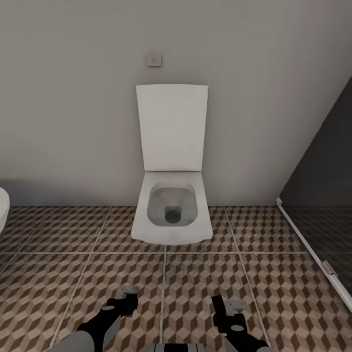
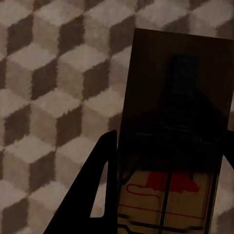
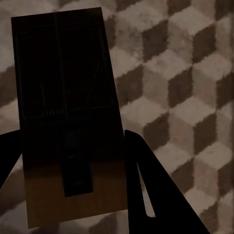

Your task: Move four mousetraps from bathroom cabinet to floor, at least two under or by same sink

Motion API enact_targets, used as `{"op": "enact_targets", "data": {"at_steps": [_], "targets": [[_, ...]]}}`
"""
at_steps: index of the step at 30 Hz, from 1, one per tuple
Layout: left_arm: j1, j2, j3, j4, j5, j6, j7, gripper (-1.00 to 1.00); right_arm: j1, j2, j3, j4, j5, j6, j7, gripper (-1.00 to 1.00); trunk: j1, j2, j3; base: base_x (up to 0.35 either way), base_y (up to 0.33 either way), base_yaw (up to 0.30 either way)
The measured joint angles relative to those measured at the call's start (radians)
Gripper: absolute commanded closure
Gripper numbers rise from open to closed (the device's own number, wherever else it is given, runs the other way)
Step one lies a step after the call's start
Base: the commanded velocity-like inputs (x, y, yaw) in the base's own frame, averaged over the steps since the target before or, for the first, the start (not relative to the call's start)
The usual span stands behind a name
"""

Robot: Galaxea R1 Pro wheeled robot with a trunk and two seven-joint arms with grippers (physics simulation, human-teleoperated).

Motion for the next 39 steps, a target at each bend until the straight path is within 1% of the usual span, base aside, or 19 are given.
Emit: {"op": "enact_targets", "data": {"at_steps": [9, 17, 20, 28, 39], "targets": [[0.000, 0.000, -0.001, 0.000, 0.001, 0.000, 0.000, 1.00, 0.000, 0.000, 0.005, 0.000, 0.001, 0.000, 0.000, 1.00, 0.000, 0.000, 0.000, 0.000, 0.009, -0.004], [0.000, -0.001, 0.001, 0.004, 0.003, 0.003, 0.001, 1.00, 0.000, 0.000, 0.006, 0.000, 0.002, 0.000, 0.001, 1.00, 0.000, 0.000, 0.000, 0.000, 0.242, 0.000], [0.000, -0.001, 0.001, 0.003, 0.001, 0.001, 0.000, 1.00, 0.000, 0.000, 0.006, 0.000, 0.003, 0.000, 0.000, 1.00, 0.000, 0.000, 0.000, 0.000, 0.106, 0.000], [0.000, 0.000, 0.000, 0.003, 0.000, 0.000, 0.000, 1.00, 0.000, 0.000, 0.006, 0.000, 0.003, 0.000, 0.000, 1.00, 0.000, 0.000, 0.000, 0.000, 0.017, 0.000], [0.000, -0.004, 0.002, 0.003, 0.003, 0.001, 0.000, 1.00, 0.000, 0.000, 0.006, 0.000, 0.003, 0.001, 0.001, 1.00, 0.000, 0.000, 0.000, 0.000, 0.001, 0.000]]}}
